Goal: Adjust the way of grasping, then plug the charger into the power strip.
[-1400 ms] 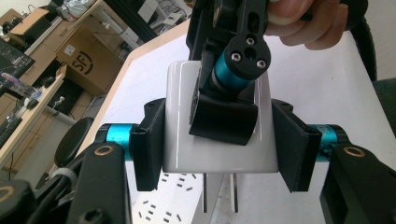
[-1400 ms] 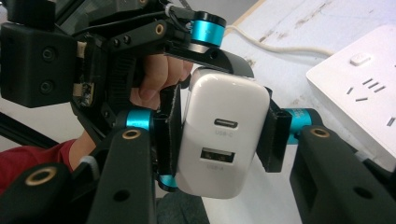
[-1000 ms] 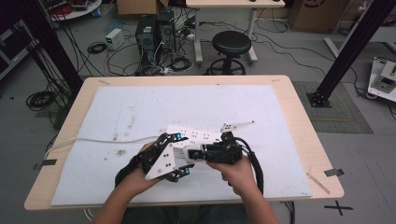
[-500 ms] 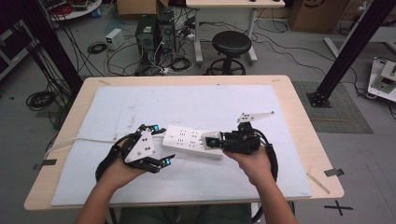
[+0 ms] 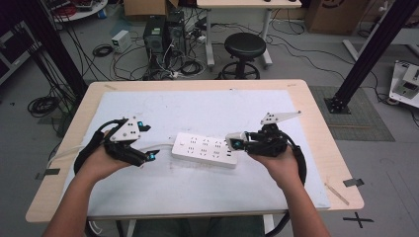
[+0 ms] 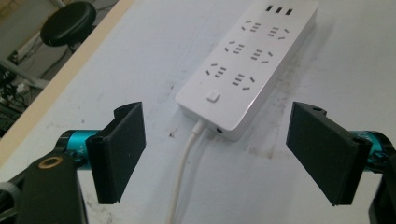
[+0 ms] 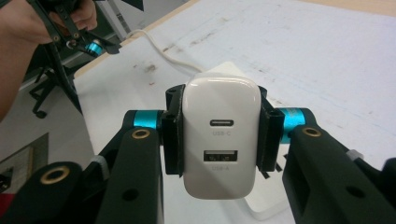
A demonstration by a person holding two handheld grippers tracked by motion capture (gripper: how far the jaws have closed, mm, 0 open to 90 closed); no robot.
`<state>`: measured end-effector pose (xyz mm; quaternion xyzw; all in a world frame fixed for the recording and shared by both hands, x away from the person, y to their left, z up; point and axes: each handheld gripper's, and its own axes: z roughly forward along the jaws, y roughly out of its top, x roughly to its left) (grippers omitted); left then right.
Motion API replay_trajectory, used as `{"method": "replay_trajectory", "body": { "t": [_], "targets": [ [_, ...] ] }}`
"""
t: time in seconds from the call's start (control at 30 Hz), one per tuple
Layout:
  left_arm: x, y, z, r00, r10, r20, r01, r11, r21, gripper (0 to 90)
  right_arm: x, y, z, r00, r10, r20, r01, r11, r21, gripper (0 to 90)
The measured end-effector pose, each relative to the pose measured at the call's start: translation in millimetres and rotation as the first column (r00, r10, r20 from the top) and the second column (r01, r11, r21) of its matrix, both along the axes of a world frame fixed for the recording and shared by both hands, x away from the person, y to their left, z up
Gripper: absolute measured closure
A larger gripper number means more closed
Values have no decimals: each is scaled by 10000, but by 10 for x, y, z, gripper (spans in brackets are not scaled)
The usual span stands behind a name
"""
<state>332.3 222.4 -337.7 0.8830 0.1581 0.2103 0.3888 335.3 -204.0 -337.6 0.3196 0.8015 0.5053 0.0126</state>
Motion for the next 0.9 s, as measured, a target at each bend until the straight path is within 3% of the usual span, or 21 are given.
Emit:
{"method": "replay_trajectory", "body": {
  "t": [0.13,0.27,0.43,0.53,0.67,0.7,0.73,0.77,0.8,0.83,0.87,0.9],
  "targets": [
    [102,69,-33,9990,200,-391,-204,9997,-95,198,86,-34,5,10000,-76,6,76,9992,-388,634],
    [112,85,-45,9987,228,-451,-230,9997,-33,198,100,-32,14,10000,-63,-75,60,9992,-402,634],
    [115,149,-34,9984,374,-417,-371,9993,94,198,273,18,109,10000,78,24,-76,9960,-891,634],
    [114,205,-26,9980,397,-485,-385,9989,254,198,405,118,208,9989,455,59,-440,9865,-1580,633],
    [105,257,-29,9971,533,-547,-517,9982,297,198,427,144,230,9985,532,95,-509,9849,-1652,633],
    [99,302,-33,9965,595,-590,-572,9976,397,198,477,201,276,9968,778,190,-725,9776,-1978,633],
    [99,302,-33,9965,595,-590,-572,9976,397,198,477,201,276,9968,778,190,-725,9776,-1978,633],
    [90,352,-39,9956,689,-637,-656,9965,528,198,580,310,348,9935,1121,192,-1039,9633,-2475,634],
    [90,352,-39,9956,689,-637,-656,9965,528,198,580,310,348,9935,1121,192,-1039,9633,-2475,634],
    [81,395,-43,9950,753,-651,-714,9956,601,198,635,371,365,9902,1393,144,-1293,9492,-2868,634],
    [81,395,-43,9950,753,-651,-714,9956,601,198,635,371,365,9902,1393,144,-1293,9492,-2868,634],
    [72,437,-46,9945,825,-653,-783,9949,641,198,697,428,371,9869,1613,29,-1518,9349,-3209,634]
  ]
}}
